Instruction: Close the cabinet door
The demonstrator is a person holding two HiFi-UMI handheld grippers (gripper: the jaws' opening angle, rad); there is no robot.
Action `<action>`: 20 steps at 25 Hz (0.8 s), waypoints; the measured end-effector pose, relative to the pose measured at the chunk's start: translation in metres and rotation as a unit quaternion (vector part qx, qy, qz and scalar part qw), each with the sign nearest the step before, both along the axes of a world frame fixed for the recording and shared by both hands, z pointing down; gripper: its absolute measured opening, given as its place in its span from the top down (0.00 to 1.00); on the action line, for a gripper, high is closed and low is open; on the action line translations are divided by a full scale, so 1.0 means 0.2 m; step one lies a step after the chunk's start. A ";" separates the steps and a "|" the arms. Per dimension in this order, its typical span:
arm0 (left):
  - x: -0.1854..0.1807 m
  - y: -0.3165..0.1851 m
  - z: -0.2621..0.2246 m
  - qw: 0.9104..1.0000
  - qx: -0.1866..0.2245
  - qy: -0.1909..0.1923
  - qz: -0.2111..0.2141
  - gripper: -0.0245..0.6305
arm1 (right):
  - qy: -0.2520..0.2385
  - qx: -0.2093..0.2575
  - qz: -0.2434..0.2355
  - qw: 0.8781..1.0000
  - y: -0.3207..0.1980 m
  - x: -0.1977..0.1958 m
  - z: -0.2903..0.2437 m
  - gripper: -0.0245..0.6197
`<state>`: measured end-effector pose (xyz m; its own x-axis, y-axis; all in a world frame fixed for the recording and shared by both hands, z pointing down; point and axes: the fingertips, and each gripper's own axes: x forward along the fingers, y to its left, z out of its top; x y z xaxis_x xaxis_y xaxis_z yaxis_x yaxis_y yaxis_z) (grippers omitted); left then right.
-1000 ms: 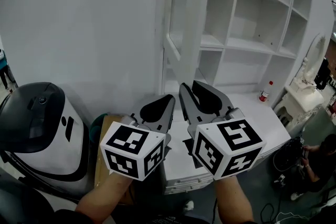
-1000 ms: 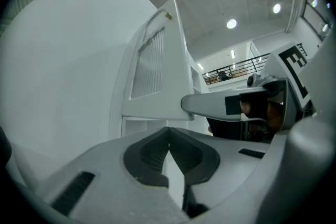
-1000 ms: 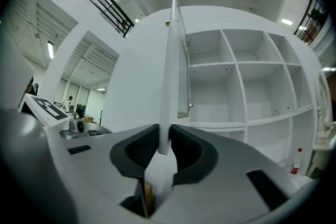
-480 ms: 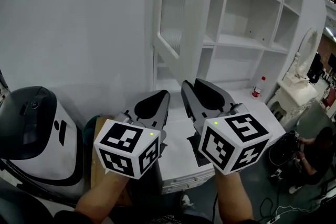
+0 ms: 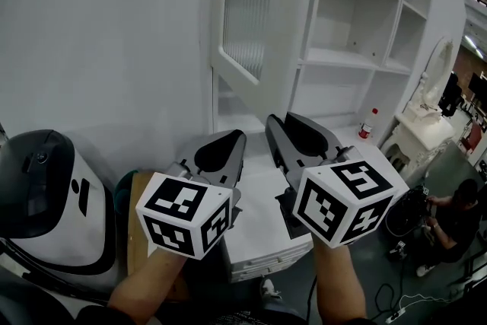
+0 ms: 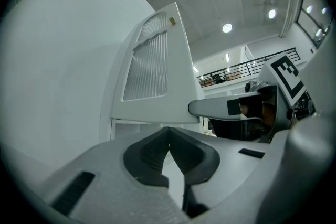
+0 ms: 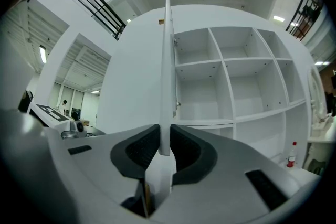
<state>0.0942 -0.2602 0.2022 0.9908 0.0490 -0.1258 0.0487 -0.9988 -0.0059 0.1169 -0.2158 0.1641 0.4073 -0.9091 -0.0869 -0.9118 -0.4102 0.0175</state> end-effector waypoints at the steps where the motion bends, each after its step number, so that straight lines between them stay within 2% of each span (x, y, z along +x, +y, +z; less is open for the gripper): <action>1: 0.01 0.00 0.00 1.000 0.000 0.000 0.001 0.94 | 0.000 0.000 0.001 1.000 0.00 0.01 0.00 0.85; 20: 0.16 0.07 -0.02 1.000 0.013 0.003 0.010 0.94 | -0.005 0.004 0.008 1.000 0.10 0.20 0.00 0.85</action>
<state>0.1267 -0.2460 0.1975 0.9888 0.0725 -0.1302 0.0689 -0.9971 -0.0322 0.1570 -0.1951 0.1647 0.4223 -0.9020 -0.0900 -0.9055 -0.4244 0.0045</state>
